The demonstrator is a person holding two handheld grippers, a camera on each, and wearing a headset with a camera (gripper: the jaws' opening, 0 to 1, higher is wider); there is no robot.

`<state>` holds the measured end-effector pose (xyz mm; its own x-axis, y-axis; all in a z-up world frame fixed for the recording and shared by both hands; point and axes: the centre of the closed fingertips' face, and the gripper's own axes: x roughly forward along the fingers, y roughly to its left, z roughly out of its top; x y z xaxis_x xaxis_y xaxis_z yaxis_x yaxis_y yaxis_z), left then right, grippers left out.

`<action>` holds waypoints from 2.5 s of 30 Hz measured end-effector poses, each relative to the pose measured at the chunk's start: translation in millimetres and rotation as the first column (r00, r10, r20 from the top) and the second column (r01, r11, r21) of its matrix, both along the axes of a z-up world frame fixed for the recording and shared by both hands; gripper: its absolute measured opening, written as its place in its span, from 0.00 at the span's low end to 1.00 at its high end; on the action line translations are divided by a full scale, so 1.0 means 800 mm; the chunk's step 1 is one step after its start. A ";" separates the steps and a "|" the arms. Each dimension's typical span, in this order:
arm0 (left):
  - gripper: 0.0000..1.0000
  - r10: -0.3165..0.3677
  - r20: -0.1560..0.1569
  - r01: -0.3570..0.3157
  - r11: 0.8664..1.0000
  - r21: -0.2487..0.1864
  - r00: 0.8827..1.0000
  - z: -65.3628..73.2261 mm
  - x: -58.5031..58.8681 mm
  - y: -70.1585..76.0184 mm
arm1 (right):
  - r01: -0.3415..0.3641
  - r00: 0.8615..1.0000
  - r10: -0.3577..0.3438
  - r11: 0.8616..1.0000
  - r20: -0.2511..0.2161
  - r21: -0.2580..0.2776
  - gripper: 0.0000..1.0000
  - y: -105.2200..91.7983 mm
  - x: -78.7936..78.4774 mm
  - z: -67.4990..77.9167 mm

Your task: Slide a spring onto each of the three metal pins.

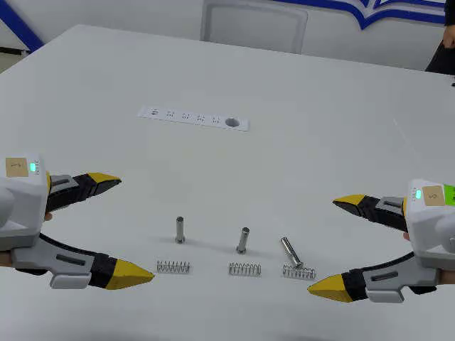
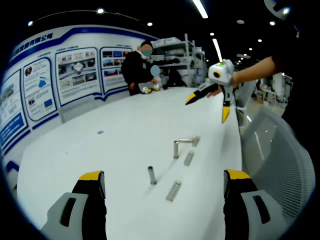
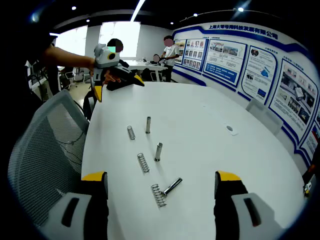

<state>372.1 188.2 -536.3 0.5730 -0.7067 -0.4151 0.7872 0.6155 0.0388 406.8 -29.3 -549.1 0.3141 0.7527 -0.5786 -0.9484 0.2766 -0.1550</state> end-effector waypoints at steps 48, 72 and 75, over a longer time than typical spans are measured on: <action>1.00 0.029 0.007 -0.029 0.999 -0.036 1.000 -0.005 0.012 0.001 | 0.074 0.994 -0.073 0.997 -0.076 0.010 0.72 0.012 0.043 -0.036; 1.00 0.047 -0.006 -0.048 0.997 -0.065 0.999 -0.004 0.013 0.000 | 0.262 0.942 -0.263 0.965 -0.207 -0.030 0.50 0.020 0.074 -0.088; 1.00 0.047 -0.013 -0.048 0.997 -0.066 0.999 -0.006 0.010 -0.001 | 0.283 0.930 -0.286 0.958 -0.230 -0.045 0.45 0.020 0.076 -0.098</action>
